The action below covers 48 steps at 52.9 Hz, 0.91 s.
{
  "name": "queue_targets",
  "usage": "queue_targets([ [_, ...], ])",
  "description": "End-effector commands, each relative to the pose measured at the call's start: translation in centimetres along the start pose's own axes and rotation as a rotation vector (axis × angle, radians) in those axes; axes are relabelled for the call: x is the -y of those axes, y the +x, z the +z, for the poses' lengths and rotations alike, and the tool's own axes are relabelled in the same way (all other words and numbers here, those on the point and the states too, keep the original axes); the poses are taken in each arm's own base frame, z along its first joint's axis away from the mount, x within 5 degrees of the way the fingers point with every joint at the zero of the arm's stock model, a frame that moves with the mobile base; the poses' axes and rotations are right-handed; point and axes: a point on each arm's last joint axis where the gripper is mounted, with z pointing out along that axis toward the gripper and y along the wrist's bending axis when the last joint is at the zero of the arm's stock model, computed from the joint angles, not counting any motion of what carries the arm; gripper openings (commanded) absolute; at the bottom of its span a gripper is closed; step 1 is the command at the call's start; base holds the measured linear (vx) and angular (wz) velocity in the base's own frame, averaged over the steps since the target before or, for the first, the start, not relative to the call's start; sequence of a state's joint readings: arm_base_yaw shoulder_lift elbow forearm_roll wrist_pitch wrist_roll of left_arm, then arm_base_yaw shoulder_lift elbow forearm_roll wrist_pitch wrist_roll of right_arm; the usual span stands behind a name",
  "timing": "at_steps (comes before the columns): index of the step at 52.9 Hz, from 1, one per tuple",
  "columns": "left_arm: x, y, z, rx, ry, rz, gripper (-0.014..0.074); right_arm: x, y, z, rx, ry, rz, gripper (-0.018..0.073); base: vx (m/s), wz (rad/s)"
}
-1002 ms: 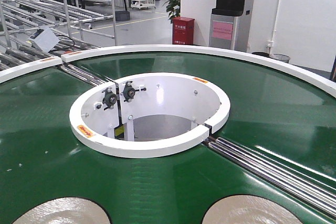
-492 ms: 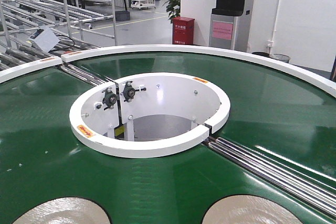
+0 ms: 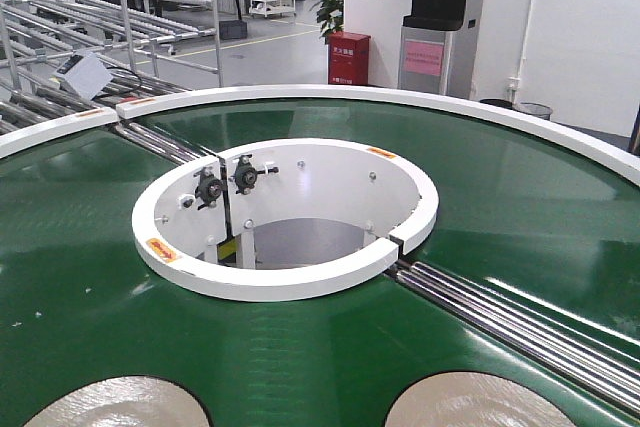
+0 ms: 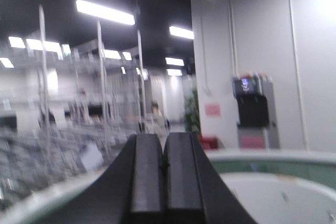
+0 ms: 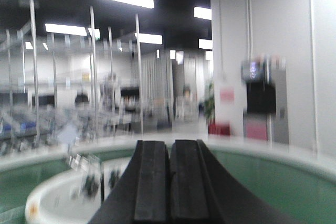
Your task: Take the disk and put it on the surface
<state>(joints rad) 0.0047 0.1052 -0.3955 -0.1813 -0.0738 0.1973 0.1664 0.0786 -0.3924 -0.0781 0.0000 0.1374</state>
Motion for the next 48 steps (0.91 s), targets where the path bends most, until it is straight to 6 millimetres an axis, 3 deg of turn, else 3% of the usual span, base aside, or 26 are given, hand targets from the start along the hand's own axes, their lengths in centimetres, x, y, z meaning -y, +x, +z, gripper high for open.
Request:
queue_targets([
  [1,-0.1,-5.6,3.7,0.064,-0.002,0.050,0.0001,-0.4,-5.8,2.4,0.105,-0.003,-0.079,-0.0009,0.00,0.00],
  [5,0.0,-7.6,7.2,0.018,0.008,0.051,0.0001,-0.5,-8.2,5.6,0.091,-0.002,-0.100,-0.0009,0.00,0.00],
  [9,0.1,-8.5,10.6,-0.028,0.016,0.051,0.0001,-0.6,-9.2,8.7,0.081,-0.003,-0.105,-0.0009,0.00,0.00],
  [15,0.3,-8.1,14.5,-0.106,0.026,0.045,0.0001,-0.6,-8.9,12.6,0.025,-0.004,-0.104,-0.0009,0.00,0.00],
  [20,0.4,-6.7,16.4,-0.183,0.033,0.023,0.0001,-0.5,-7.6,14.7,-0.033,-0.003,-0.104,-0.0009,0.00,0.00],
  [26,0.5,-5.4,17.3,-0.234,0.036,0.019,0.0004,-0.4,-6.1,16.2,-0.086,-0.003,-0.103,-0.0003,0.00,0.00],
  [35,0.5,-4.7,17.7,-0.269,0.041,0.018,0.0060,-0.3,-5.5,16.6,-0.118,-0.002,-0.102,0.0054,0.00,0.00],
  [41,0.5,-4.7,17.7,-0.268,0.041,0.019,0.0159,-0.3,-5.6,16.5,-0.116,-0.002,-0.103,0.0158,0.00,0.00],
  [48,0.5,-4.7,17.7,-0.270,0.041,0.019,0.0356,-0.3,-5.5,16.5,-0.125,-0.001,-0.102,0.0382,0.00,0.00],
])
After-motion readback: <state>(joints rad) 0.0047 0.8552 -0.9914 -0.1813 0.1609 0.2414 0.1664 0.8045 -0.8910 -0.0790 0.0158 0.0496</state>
